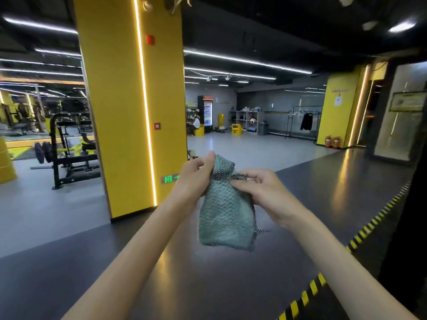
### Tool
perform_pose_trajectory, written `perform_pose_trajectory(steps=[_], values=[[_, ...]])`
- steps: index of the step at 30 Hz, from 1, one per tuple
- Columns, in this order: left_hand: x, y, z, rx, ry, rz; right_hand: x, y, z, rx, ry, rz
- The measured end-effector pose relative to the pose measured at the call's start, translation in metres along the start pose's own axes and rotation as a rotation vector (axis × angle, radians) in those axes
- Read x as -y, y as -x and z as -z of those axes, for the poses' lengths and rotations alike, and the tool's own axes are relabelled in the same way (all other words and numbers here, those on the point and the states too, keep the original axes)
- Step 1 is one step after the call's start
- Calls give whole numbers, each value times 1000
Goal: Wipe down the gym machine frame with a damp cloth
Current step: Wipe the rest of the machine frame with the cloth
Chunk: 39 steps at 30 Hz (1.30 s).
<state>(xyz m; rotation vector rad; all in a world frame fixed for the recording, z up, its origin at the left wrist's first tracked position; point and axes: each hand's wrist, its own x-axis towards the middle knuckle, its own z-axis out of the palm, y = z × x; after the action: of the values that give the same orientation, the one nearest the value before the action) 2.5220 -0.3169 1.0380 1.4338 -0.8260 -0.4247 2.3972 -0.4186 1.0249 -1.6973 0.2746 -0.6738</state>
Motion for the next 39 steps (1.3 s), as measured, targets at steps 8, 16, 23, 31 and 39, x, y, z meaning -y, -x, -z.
perform_pose_trajectory(steps=[8, 16, 23, 31, 39], values=[[36, -81, 45, 399, -44, 62, -5, -100, -22, -444, -30, -67], [84, -155, 22, 525, -94, -210, -48, -129, 13, -584, 50, -276], [101, -216, -52, 555, -128, -307, -66, -115, 86, -257, 394, -253], [103, -266, -148, 774, -230, -430, -79, -94, 166, -526, 418, -285], [109, -284, -233, 1026, 96, -273, -95, -85, 183, -783, -119, -156]])
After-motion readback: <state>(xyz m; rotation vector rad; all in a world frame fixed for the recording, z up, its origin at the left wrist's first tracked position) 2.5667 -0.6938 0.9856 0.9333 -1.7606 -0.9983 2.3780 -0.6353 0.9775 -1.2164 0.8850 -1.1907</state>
